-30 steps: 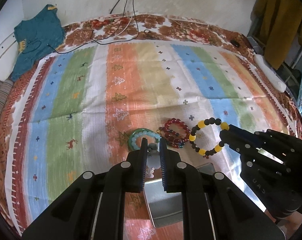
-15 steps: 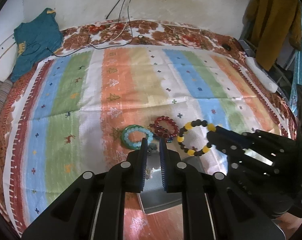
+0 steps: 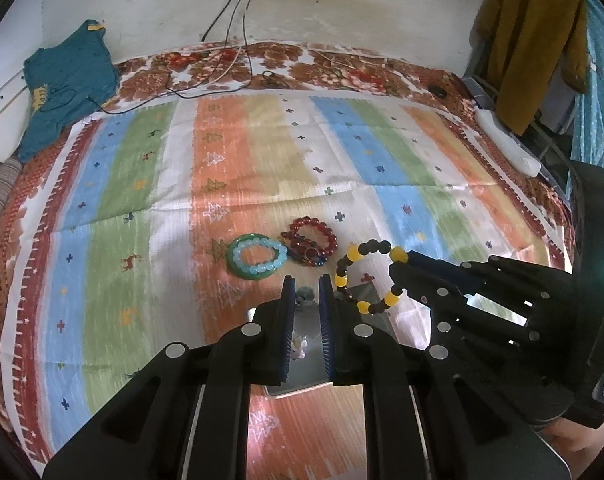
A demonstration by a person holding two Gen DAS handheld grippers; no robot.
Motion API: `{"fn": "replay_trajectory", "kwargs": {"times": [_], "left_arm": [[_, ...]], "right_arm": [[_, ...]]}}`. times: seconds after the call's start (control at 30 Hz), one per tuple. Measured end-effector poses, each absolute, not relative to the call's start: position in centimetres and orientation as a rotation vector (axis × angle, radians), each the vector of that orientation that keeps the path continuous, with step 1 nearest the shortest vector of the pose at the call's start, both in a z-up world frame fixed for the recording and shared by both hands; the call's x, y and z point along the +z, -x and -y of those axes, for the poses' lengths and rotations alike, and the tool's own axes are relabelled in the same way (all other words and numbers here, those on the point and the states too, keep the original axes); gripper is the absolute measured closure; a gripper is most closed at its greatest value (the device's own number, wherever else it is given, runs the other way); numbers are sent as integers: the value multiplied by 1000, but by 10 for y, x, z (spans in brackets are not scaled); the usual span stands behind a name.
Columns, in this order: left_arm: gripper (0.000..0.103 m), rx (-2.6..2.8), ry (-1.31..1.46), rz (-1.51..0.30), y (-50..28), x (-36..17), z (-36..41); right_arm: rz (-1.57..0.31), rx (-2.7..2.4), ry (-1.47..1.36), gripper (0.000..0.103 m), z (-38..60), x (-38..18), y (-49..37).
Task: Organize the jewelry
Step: 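Open both tools to drop the bracelets into the silver tin, then move both open tools back to the remaining bracelets on the cloth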
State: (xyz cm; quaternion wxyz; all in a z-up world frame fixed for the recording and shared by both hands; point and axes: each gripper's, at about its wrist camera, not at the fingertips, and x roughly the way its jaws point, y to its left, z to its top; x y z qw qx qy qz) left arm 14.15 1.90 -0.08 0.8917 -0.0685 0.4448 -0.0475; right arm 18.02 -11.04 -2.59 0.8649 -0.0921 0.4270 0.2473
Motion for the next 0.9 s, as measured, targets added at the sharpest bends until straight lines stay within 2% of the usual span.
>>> {"fn": "replay_trajectory", "kwargs": {"times": [0.2,0.23,0.27,0.3,0.33,0.6,0.9], "left_arm": [[90,-89,146,-951,-139,-8,-18],[90,-80,146,-948,-139,-8,-19],[88,-69,144,-948,-140,-8,-20],[85,-63,146,-952,-140,-8,-23],[80,-60,151,-957,-141,-9,-25],[74,-40,157,-980,-143,-14,-34],[64,-38,131,-1021,-148,-26,-35]], "right_arm": [[-889,488,177,90,115,-26,-178],[-895,476,177,85,116,-27,-180],[-899,466,180,76,118,-28,-181],[-902,457,181,73,119,-30,-183],[-909,443,181,72,121,-32,-186],[-972,399,149,71,135,-43,-201],[-1011,367,139,55,140,-53,-213]]}}
